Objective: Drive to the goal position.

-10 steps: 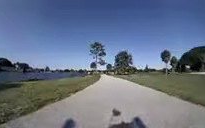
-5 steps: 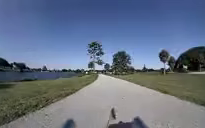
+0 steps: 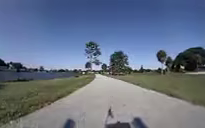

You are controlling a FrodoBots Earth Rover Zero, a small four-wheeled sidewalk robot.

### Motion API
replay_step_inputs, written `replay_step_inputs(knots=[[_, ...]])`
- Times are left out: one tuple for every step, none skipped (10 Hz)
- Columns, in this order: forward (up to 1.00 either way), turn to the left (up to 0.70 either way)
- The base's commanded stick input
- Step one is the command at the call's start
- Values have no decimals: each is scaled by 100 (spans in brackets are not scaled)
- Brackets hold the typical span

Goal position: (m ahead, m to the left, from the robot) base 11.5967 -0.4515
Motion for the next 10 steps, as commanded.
replay_step_inputs(knots=[[85, 0], [85, 0], [85, 0], [85, 0], [85, 0], [85, 0], [85, 2], [85, 20], [85, 32], [85, 34]])
